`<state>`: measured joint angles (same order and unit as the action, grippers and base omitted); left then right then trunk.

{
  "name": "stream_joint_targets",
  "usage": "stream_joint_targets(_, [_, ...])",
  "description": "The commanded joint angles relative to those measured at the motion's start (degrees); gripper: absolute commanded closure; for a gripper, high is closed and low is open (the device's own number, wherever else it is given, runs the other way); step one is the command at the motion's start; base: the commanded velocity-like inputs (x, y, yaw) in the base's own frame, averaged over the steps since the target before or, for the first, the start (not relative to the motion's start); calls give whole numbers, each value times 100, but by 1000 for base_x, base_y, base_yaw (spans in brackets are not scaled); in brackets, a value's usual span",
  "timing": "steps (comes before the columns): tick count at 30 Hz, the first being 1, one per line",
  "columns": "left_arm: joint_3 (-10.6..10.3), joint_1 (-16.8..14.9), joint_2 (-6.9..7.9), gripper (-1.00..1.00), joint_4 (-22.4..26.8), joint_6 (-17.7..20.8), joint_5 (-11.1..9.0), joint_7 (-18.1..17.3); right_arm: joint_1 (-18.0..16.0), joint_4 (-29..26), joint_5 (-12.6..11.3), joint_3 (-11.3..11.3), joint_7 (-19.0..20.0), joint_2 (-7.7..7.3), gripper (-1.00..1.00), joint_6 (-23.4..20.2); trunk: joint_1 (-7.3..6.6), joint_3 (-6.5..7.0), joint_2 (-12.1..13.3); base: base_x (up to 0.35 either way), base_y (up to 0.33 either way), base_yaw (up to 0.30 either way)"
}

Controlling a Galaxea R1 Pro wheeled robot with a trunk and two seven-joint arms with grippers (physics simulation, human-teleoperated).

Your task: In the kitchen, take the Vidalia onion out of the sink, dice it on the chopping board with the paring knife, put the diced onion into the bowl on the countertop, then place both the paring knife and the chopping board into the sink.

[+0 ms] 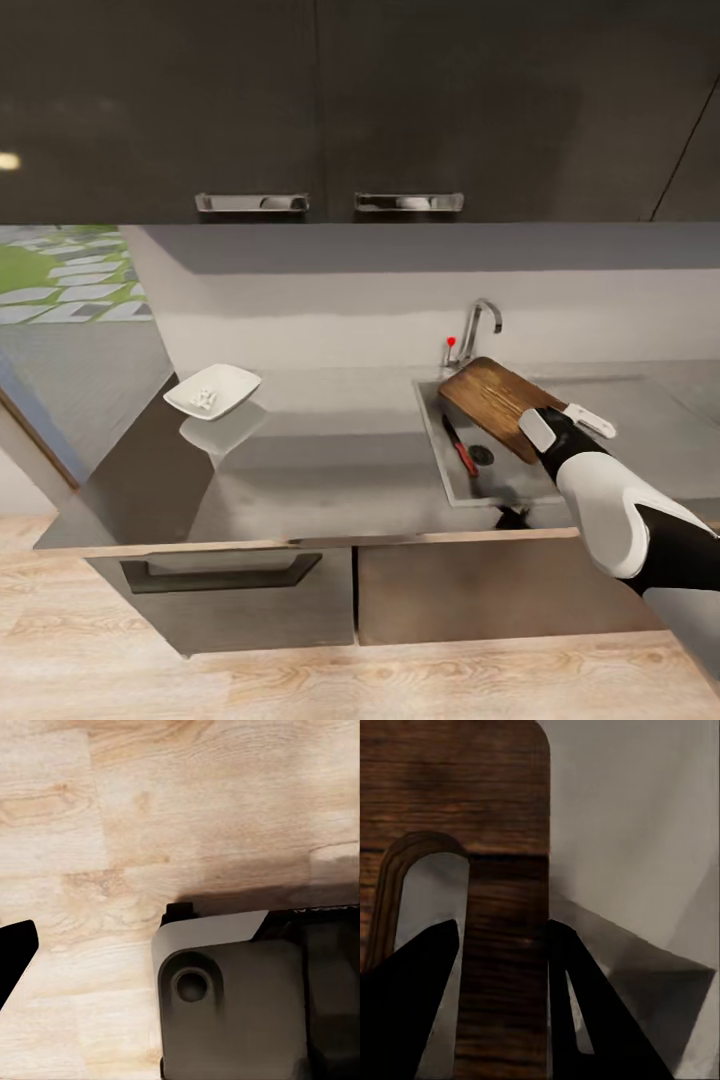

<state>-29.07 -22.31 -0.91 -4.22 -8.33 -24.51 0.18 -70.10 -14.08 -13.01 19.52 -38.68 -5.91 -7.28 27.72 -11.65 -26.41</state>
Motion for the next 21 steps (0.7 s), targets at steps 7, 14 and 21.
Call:
stream_joint_targets(7, [-47, -10, 61, -100, -26, -32, -611, -1, -4, 192, -690, -38, -626, 156, 100, 801, 4, -10, -11, 46, 22, 0])
stream_joint_targets(14, [-54, -8, 73, -100, -26, -17, -685, 7, -4, 849, -746, -40, -958, 179, 100, 1819, 4, -10, -11, 2, 1, 0])
stream_joint_targets(21, [-55, -10, 53, -100, -26, -4, -690, 8, -4, 928, -793, -48, -1498, 206, 100, 1825, 4, -10, -11, 0, 0, 0])
